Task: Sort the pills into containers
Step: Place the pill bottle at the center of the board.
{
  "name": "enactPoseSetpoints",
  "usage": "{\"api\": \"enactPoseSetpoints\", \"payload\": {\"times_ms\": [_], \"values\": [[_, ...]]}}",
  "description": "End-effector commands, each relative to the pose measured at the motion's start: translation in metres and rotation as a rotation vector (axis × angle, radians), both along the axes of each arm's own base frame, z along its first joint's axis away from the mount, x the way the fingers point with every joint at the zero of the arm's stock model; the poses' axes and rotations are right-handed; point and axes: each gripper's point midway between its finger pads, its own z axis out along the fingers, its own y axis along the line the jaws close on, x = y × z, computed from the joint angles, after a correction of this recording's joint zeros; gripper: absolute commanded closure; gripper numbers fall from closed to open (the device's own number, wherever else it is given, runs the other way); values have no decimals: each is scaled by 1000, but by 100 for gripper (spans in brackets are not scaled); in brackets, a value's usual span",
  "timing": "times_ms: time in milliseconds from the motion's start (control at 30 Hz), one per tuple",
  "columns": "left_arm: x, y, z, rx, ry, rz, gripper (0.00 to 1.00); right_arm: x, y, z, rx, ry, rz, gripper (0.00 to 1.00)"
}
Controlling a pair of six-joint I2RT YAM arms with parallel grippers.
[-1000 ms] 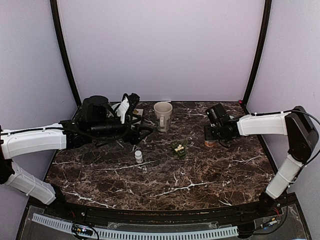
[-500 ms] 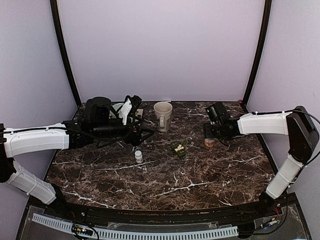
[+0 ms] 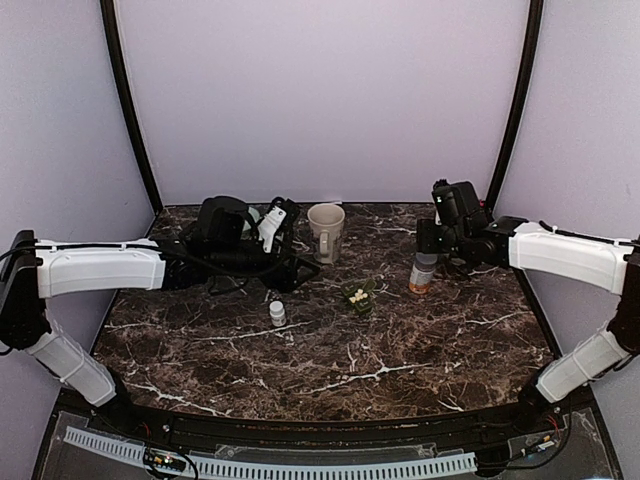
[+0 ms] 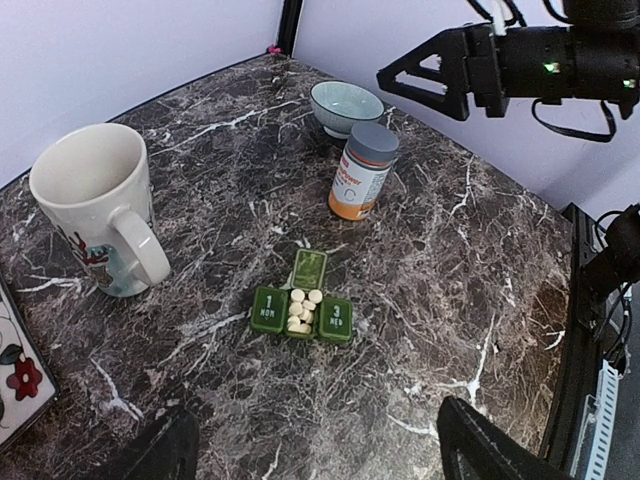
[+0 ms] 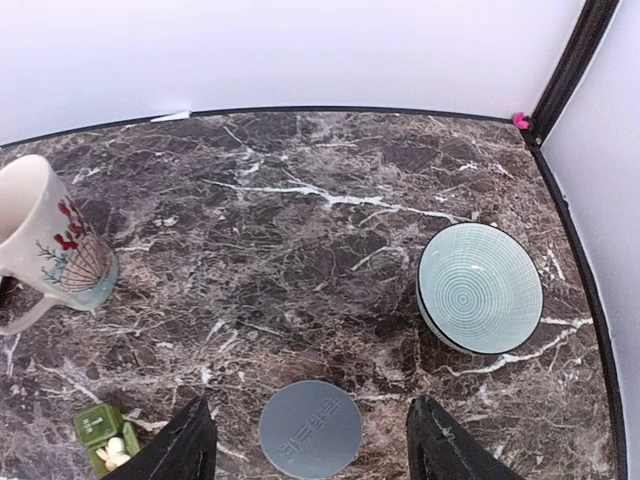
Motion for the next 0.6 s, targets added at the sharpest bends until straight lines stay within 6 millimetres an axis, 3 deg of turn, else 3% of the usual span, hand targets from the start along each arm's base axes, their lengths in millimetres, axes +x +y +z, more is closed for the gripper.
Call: {"api": "enactPoseSetpoints", "payload": {"times_ms": [0,133,267,567], "values": [[6,-8,-3,-1,61,3,16,-9,20,19,6,-53,47,36],[12,-14,-16,15,107,13,19,-19,50,23,29,-57,122,41],[19,-19,-30,35,149,37,24,-26,76,12,60,-30,181,52],[34,-27,-67,105,217,89,43,-21,100,-28,77,44,223,81]]}}
